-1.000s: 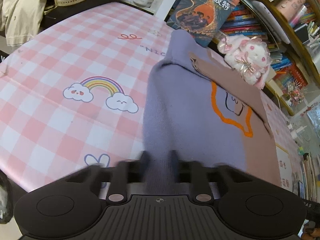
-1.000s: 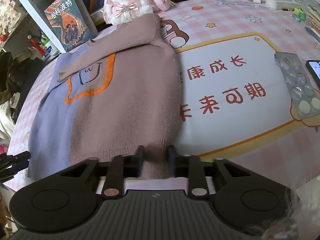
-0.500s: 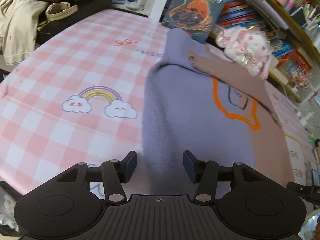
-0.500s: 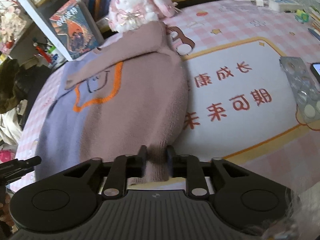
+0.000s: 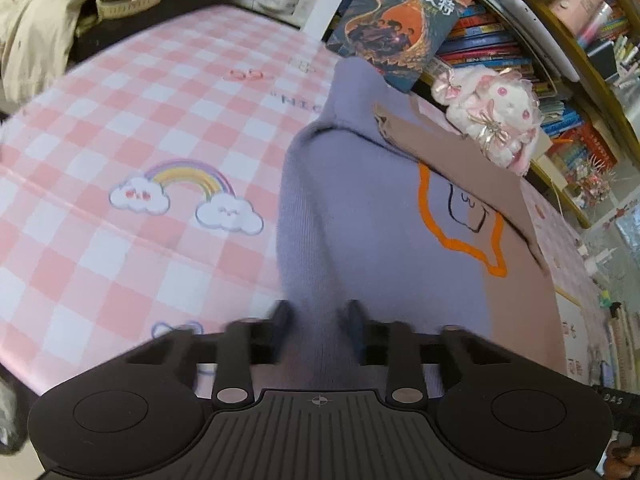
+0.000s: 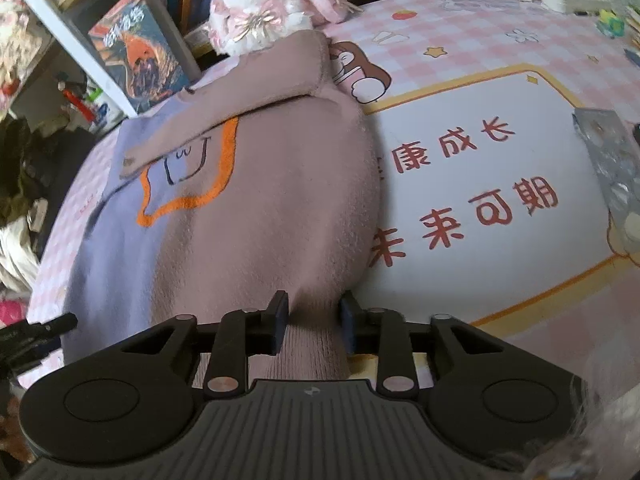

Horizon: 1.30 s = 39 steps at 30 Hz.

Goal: Fold clothes

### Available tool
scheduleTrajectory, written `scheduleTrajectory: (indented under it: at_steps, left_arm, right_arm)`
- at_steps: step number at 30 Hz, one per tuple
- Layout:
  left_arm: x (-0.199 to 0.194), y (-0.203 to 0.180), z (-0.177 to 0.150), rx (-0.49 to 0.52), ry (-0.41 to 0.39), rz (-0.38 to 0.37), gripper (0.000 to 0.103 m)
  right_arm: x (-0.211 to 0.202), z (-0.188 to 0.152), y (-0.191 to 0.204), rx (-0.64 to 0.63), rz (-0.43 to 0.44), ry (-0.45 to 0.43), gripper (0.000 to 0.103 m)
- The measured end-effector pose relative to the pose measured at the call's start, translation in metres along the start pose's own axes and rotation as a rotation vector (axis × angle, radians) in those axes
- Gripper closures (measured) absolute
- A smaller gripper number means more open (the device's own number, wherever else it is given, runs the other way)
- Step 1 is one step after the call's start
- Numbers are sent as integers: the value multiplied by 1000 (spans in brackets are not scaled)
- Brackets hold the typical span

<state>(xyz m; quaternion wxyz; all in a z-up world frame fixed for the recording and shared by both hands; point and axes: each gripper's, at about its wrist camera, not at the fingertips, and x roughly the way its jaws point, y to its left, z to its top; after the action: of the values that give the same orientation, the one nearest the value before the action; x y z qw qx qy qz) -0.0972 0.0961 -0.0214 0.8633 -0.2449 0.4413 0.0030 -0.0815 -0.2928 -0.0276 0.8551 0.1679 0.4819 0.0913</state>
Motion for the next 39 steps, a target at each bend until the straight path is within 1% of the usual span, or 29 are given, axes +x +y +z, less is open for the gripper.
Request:
scheduleTrajectory:
  at_steps: [1, 3, 6, 12, 19, 26, 32, 34, 37, 39]
  left_arm:
    - [1, -2, 1, 24, 9, 4, 93]
    - [2, -6, 2, 70, 27, 11, 95]
    - [-3, -8, 3, 79, 34, 5, 96]
    - [-20, -13, -7, 45, 19, -36, 96]
    - [-40, -11, -33, -22, 11, -60, 96]
    - [-53, -13, -61, -63, 20, -48, 96]
    - [-56, -13, -78, -89, 51, -31, 96]
    - [-60, -14, -77, -107, 41, -48, 96]
    - [-71, -16, -70, -153, 1, -112, 96]
    - [-76, -18, -62, -188, -26, -157, 96]
  right_arm:
    - [0, 0, -1, 1, 3, 1, 92]
    - [-2, -1, -2, 5, 9, 0, 93]
    - [-9, -1, -8, 24, 24, -17, 94]
    - [-31, -3, -19, 36, 51, -49, 94]
    - [-49, -22, -36, 48, 72, -23, 94]
    - [-64, -42, -52, 44, 92, 10, 94]
    - [-67, -61, -63, 48, 96, 47, 94]
    - [-69, -65, -68, 64, 105, 52, 94]
    - [-77, -64, -70, 82, 135, 41, 94]
    - [-85, -57, -69, 95, 168, 19, 94]
